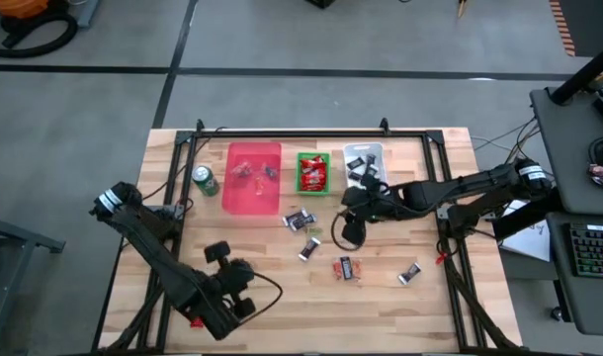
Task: Sort candy
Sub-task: Put the orange gummy into the red bin
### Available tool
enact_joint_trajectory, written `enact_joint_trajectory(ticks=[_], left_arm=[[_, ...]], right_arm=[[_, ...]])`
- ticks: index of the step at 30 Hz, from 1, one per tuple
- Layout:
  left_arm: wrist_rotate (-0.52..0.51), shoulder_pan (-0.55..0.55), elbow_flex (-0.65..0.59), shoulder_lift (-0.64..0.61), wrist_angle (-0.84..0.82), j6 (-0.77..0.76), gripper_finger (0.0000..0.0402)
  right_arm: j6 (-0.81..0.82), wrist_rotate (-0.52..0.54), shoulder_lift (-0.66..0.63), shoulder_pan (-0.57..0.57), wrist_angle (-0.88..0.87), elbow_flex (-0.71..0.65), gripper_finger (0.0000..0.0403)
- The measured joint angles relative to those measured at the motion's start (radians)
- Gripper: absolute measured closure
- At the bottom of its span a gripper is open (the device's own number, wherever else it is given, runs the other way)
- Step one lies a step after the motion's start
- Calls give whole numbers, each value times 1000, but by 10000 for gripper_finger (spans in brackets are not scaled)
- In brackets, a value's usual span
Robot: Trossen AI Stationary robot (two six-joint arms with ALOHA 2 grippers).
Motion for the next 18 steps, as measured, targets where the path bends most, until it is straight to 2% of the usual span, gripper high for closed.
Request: enact_joint_trajectory(ticks=[4,8,12,18], left_arm=[[-149,57,-23,-67,0,145,401],[-232,161,-86,-134,1,279,401],[-236,315,-180,-204,8,363,401],[-141,623,-318,-266,83,372,401]], right_arm=[[38,0,0,61,-12,0,255],[67,0,0,125,-10,0,255],[120,0,0,178,-10,0,255],[179,10,0,226,-7,0,255]])
